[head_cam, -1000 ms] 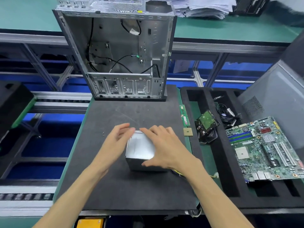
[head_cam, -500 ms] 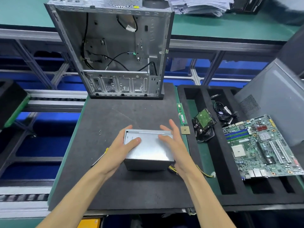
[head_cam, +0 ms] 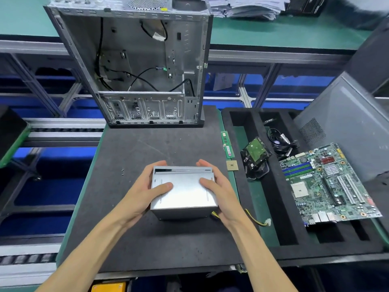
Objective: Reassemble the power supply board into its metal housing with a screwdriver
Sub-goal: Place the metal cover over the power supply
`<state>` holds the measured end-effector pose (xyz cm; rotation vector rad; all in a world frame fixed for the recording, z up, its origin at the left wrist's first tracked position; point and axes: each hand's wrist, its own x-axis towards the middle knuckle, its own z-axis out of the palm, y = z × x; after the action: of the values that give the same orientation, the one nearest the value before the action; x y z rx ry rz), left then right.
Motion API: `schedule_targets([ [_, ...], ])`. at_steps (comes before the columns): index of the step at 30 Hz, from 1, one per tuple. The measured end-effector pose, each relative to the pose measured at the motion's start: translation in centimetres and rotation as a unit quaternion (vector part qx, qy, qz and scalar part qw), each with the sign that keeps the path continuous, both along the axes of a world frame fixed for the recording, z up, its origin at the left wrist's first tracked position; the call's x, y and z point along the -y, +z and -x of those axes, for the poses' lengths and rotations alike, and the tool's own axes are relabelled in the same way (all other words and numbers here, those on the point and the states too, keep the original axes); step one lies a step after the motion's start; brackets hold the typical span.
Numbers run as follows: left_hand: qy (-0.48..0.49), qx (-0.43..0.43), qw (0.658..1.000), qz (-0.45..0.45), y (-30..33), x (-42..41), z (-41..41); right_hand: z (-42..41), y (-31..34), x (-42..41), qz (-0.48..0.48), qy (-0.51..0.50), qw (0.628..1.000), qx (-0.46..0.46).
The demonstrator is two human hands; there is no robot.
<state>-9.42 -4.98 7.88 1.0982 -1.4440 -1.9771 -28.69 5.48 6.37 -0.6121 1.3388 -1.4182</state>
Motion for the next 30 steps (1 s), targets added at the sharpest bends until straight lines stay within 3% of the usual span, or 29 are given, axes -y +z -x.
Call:
schedule_targets([
  [5, -0.011, -0.004, 1.000, 0.019, -0.2, 0.2, 0.0, 0.1, -0.4, 0.1, 0.017, -0.007, 1.000, -0.006],
  [9, 0.007, 0.085, 0.991, 0.100, 0.1, 0.3, 0.0, -0.2, -0.9, 0.0, 0.024, -0.055, 0.998, -0.018],
  [11, 0.032, 0.157, 0.957, 0.241, 0.3, -0.1, 0.0, -0.5, -1.2, -0.1, 0.012, -0.099, 0.995, -0.014],
  [13, 0.036, 0.227, 0.884, 0.406, 0.7, -0.8, 0.4, -0.9, -1.1, -0.2, 0.002, -0.140, 0.990, -0.029],
  [15, 0.033, 0.286, 0.821, 0.492, 1.0, -1.1, 0.9, -1.0, -1.0, -0.2, -0.009, -0.156, 0.985, -0.073],
  [16, 0.037, 0.299, 0.813, 0.499, 1.1, -1.1, 1.1, -1.1, -1.0, -0.3, -0.014, -0.158, 0.983, -0.093],
  [24, 0.073, 0.209, 0.891, 0.396, -0.3, -2.6, 2.7, -1.2, -1.0, -0.5, 0.024, -0.173, 0.983, -0.061],
  [30, 0.087, 0.218, 0.896, 0.378, -0.1, -1.9, 3.3, -1.4, -1.1, -0.5, 0.025, -0.192, 0.980, -0.037],
])
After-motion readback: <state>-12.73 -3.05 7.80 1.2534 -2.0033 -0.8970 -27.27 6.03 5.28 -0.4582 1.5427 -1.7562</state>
